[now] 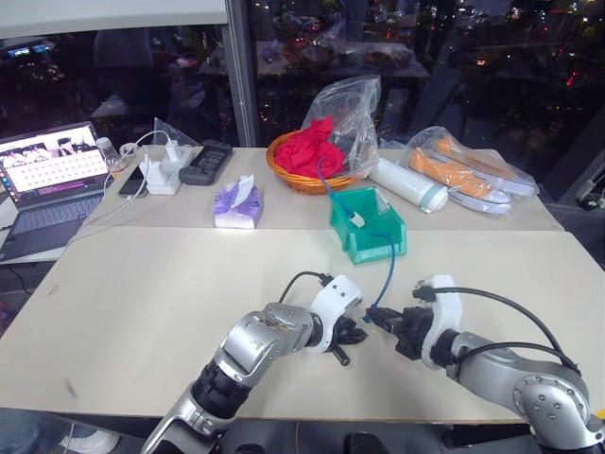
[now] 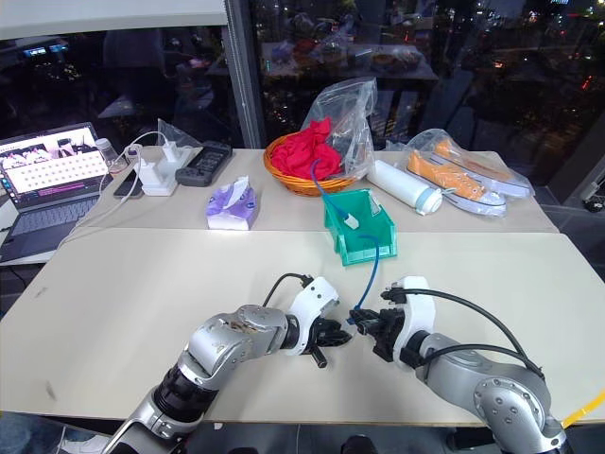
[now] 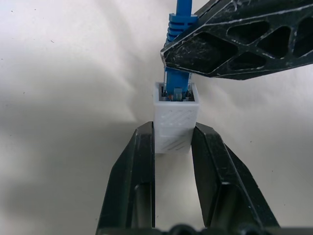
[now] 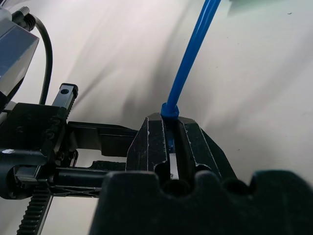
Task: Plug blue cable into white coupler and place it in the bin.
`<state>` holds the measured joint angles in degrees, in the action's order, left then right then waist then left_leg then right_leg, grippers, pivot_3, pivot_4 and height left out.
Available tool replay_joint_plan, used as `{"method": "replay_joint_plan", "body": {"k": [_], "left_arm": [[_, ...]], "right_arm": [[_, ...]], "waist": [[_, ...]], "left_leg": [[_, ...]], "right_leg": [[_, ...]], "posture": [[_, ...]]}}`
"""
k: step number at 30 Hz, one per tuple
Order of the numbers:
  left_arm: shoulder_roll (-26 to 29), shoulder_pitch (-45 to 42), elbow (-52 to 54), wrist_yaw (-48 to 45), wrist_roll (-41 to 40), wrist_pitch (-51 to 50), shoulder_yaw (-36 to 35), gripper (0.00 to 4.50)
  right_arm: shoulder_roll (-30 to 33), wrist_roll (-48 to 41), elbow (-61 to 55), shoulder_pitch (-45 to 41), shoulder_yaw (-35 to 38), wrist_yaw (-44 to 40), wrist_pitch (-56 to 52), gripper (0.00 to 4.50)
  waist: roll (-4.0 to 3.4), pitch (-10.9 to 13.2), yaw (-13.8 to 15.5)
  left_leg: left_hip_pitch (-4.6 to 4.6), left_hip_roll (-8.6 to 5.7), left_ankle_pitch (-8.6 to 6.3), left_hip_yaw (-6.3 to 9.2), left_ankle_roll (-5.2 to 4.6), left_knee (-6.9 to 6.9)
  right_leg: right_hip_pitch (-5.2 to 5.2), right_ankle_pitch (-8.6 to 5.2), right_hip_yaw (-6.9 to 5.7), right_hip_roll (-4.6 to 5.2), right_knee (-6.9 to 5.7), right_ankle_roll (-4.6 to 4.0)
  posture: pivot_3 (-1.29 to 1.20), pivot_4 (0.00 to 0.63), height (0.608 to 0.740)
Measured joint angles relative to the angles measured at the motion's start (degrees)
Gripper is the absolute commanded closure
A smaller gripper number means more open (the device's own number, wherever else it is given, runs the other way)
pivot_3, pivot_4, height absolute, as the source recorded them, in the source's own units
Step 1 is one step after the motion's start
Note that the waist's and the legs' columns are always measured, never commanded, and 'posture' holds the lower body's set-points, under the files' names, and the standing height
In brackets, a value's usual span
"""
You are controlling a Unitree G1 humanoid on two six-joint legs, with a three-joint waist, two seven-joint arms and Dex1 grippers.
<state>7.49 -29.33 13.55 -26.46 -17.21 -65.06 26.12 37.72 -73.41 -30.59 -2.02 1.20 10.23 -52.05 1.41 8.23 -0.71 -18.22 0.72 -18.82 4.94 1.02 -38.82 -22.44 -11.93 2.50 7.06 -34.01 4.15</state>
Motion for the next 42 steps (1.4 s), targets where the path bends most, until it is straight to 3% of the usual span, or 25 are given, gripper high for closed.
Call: {"method": "replay_joint_plan", "body": {"k": [2, 3, 9, 13, 17, 22, 26, 27, 28, 32, 38, 42], "left_arm": [[0.3, 0.0, 0.0, 0.0, -0.01, 0.25, -0.04, 2.88], [0.5, -0.01, 0.01, -0.01, 0.01, 0.75, -0.27, 2.75], [5.59, -0.65, 0.59, -2.89, -0.81, 2.09, -1.69, 0.57], [13.65, -0.35, 2.35, -9.35, -2.76, 3.74, -2.01, 0.57], [19.61, 1.82, 2.57, -12.49, -2.95, 8.72, -4.42, 0.57], [18.56, 3.01, 1.24, -11.1, -2.52, 11.11, -6.92, 0.57], [14.0, 2.6, -0.32, -5.51, -1.55, 12.73, -11.75, 0.57], [13.93, 2.58, -0.32, -5.11, -1.16, 13.14, -12.03, 0.52], [13.7, 2.67, -0.71, -3.93, -0.62, 13.84, -12.61, 0.52], [12.96, 2.64, -1.13, 0.05, 1.4, 16.02, -15.51, 0.52], [12.22, 2.35, -3.65, 1.26, 1.71, 20.96, -19.17, 0.52], [13.26, 0.38, -7.09, 0.65, 2.94, 27.73, -21.31, 0.52]], "right_arm": [[-0.85, -0.04, 0.81, -0.78, 0.29, 0.03, -0.62, 4.5], [-1.33, 0.0, 1.1, -1.31, 0.38, 0.38, -0.96, 4.5], [-1.33, 0.21, 0.28, -4.09, 1.47, 2.75, -2.61, 4.5], [2.83, 0.26, -1.09, -8.64, 4.66, 3.44, -3.3, 4.5], [8.43, 2.72, 1.41, -22.33, 6.4, -0.7, -4.18, 4.5], [7.77, 18.07, 16.71, -35.98, -1.94, -11.35, -0.5, 4.5], [1.58, 34.08, 40.63, -47.55, -9.02, -21.76, 10.02, 4.5], [0.95, 35.82, 42.98, -48.36, -9.52, -23.08, 11.26, 3.59], [-0.1, 38.53, 46.64, -49.14, -9.75, -25.18, 13.44, 3.42], [-2.63, 43.36, 54.32, -50.33, -8.85, -29.2, 16.06, 2.04], [-2.71, 42.26, 46.26, -48.59, -0.76, -29.65, 12.05, 0.08], [1.55, 36.51, 29.69, -42.6, 8.46, -29.81, 5.42, 0.08]], "waist": [[0.01, 0.01, -0.09], [0.01, 0.01, -0.17], [-0.04, 0.06, -0.3], [-0.21, 0.26, -0.36], [-0.32, 0.48, -0.54], [-0.27, 0.67, -0.25], [-0.31, 0.93, -0.28], [-0.31, 0.93, -0.24], [-0.31, 0.93, -0.32], [-0.32, 0.94, -0.82], [-0.33, 0.95, -0.99], [-0.33, 0.95, -0.63]], "left_leg": [[0.0, 0.0, 0.0, 0.0, 0.0, 0.0], [0.0, 0.0, 0.0, 0.0, 0.0, 0.0], [-0.11, 0.0, 0.02, 0.01, 0.03, 0.04], [-0.33, -0.02, 0.08, 0.01, 0.13, 0.02], [-0.32, -0.01, 0.04, 0.01, 0.07, 0.13], [-0.35, -0.01, 0.05, 0.0, 0.08, 0.07], [-0.8, -0.01, 0.16, -0.02, 0.28, 0.03], [-1.05, -0.01, 0.32, -0.02, 0.56, 0.01], [-1.31, 0.0, 0.44, -0.02, 0.77, 0.0], [-1.74, -0.03, 0.47, -0.13, 0.81, -0.08], [-2.16, -0.18, 0.47, -0.17, 0.83, -0.07], [-2.19, -0.21, 0.47, -0.16, 0.83, -0.1]], "right_leg": [[0.0, 0.0, 0.0, 0.0, 0.0, 0.0], [-0.02, 0.0, 0.0, 0.0, -0.02, -0.01], [-0.32, -0.01, 0.01, -0.01, -0.04, -0.02], [-0.82, 0.06, 0.06, -0.01, -0.1, -0.04], [-0.84, 0.04, 0.04, -0.02, -0.06, -0.07], [-0.82, 0.05, 0.03, -0.02, -0.03, -0.04], [-1.29, 0.14, 0.04, -0.01, -0.06, -0.02], [-1.64, 0.16, 0.04, -0.01, -0.11, -0.03], [-1.89, 0.23, 0.01, -0.01, -0.24, -0.04], [-2.16, 0.33, -0.04, 0.09, -0.09, 0.09], [-2.62, 0.36, -0.22, 0.33, -0.11, 0.14], [-2.61, 0.38, -0.22, 0.35, -0.13, 0.18]], "posture": [[0.0, 0.15, 0.74], [0.0, 0.15, 0.74], [0.0, 0.15, 0.74], [0.0, 0.15, 0.74], [0.0, 0.15, 0.74], [0.0, 0.15, 0.74], [0.0, 0.15, 0.74], [0.0, 0.15, 0.74], [0.0, 0.15, 0.74], [0.0, 0.15, 0.74], [0.0, 0.15, 0.74], [0.0, 0.15, 0.74]]}}
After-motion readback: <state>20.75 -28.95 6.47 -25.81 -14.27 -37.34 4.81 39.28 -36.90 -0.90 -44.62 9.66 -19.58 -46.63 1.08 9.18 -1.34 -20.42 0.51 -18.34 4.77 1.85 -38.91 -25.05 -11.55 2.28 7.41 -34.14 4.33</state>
